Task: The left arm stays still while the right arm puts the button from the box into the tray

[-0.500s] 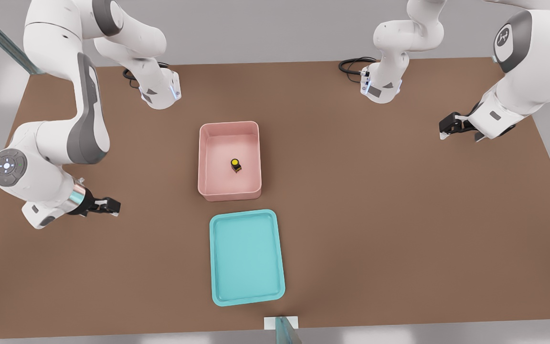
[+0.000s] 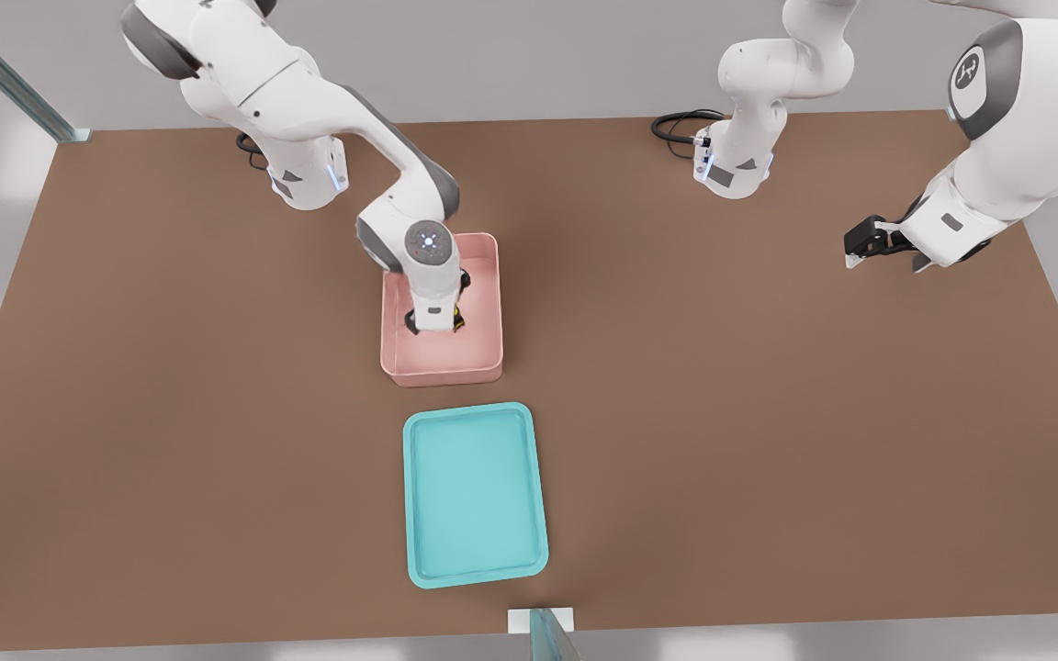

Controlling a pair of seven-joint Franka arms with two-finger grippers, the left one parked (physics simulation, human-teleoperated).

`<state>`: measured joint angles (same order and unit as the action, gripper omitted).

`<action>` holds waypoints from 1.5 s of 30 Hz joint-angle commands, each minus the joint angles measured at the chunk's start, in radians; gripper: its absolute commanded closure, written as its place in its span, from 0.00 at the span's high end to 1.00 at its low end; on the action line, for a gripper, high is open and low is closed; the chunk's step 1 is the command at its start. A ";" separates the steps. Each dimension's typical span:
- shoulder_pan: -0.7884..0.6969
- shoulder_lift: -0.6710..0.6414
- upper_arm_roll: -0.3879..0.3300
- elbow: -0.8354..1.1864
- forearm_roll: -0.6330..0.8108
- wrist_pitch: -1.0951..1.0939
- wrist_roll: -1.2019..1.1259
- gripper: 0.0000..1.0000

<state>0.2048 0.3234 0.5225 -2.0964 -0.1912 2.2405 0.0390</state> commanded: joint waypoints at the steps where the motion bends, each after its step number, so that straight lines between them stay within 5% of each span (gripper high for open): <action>1: 0.007 0.016 0.007 -0.017 -0.022 0.212 0.099 1.00; 9: -0.022 0.048 0.005 -0.103 -0.177 0.252 0.110 1.00; 21: -0.012 0.091 0.005 -0.120 -0.185 0.260 0.127 1.00; 26: -0.013 0.102 0.005 -0.120 -0.203 0.264 0.125 0.59; 29: -0.019 0.102 0.005 -0.120 -0.203 0.263 0.125 0.46; 34: -0.047 0.079 0.004 -0.105 -0.200 0.248 0.122 0.37; 37: -0.077 -0.053 0.028 -0.100 -0.177 0.107 0.107 0.37; 40: -0.120 -0.096 0.031 0.016 0.001 0.045 -0.013 0.37; 42: -0.120 -0.046 0.004 0.166 0.018 0.042 -0.005 0.37; 45: -0.059 0.278 -0.084 0.536 0.003 0.042 -0.002 0.37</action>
<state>0.1380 0.5419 0.4496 -1.6330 -0.1925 2.3321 0.0724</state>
